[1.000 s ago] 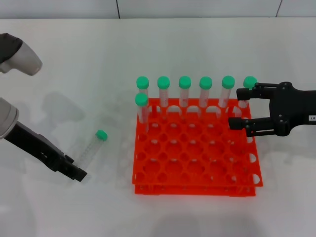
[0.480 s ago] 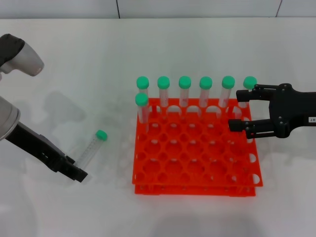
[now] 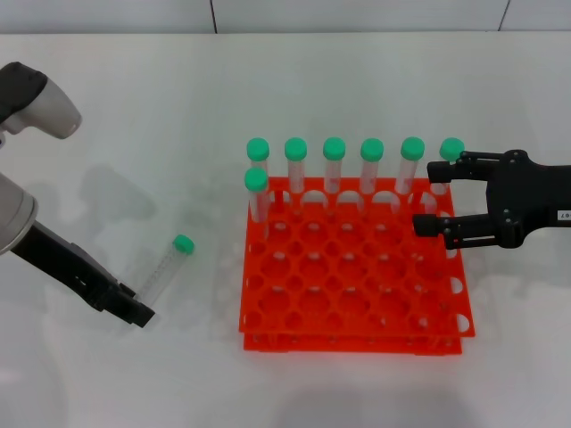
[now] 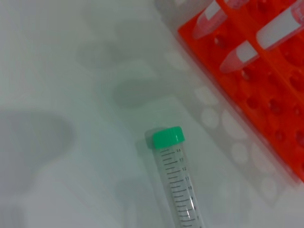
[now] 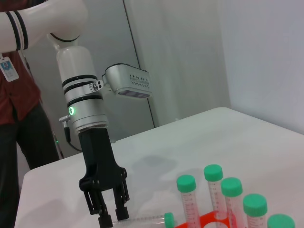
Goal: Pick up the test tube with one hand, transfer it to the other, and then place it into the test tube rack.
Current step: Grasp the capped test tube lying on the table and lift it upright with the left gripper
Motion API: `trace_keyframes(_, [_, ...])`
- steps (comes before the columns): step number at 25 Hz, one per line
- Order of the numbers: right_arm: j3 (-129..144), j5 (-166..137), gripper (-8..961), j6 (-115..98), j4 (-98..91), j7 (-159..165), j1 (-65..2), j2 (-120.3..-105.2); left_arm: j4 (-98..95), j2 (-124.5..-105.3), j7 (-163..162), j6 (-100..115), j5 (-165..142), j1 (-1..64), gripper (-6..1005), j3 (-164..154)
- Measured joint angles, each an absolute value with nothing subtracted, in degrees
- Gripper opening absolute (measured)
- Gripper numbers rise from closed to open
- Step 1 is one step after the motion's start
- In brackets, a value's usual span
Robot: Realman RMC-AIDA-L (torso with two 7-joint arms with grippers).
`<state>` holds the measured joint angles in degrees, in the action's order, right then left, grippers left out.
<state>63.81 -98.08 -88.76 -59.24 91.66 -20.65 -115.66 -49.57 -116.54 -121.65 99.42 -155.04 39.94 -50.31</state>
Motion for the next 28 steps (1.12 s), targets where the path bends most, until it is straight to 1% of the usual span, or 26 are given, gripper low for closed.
trace_keyframes(15, [63.8, -98.1, 825, -88.9, -59.2, 91.5, -20.7, -115.66, -49.4, -116.56, -122.4, 99.2, -155.0, 40.5, 484, -52.5])
trace_keyframes(20, [63.8, -98.1, 825, -88.9, -59.2, 91.5, -20.7, -115.66, -49.4, -116.54, -122.7, 98.9, -155.0, 40.5, 435, -52.6])
trace_keyframes(28, [63.8, -98.0, 825, -89.0, -59.3, 91.5, -20.4, -115.66, -49.4, -116.53, -123.2, 98.5, -155.0, 40.3, 420, -53.2])
